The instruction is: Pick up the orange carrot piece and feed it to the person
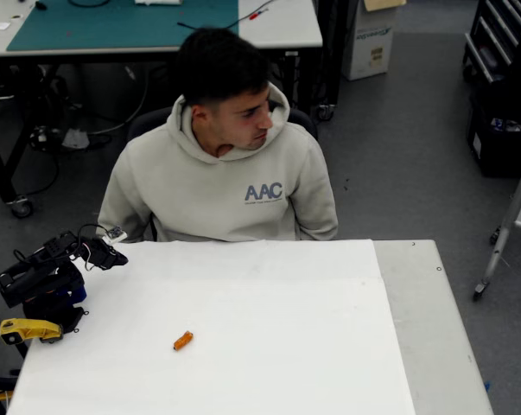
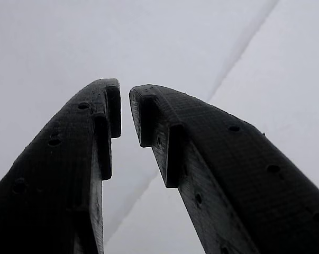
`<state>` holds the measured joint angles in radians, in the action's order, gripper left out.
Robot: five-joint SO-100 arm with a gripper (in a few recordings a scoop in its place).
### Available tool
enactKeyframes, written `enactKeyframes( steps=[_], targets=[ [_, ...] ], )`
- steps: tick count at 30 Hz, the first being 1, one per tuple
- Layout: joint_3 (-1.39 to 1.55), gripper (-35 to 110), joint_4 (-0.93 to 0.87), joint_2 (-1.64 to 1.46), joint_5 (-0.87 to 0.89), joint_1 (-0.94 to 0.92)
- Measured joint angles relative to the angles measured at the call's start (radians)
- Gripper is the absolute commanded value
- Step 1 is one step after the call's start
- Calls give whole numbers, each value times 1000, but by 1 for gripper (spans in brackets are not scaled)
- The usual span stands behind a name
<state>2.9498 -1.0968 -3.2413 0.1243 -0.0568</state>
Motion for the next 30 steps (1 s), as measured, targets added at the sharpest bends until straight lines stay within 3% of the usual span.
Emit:
enactKeyframes(
  steps=[30],
  targets=[
    [0, -2, 0, 0, 12, 0]
  ],
)
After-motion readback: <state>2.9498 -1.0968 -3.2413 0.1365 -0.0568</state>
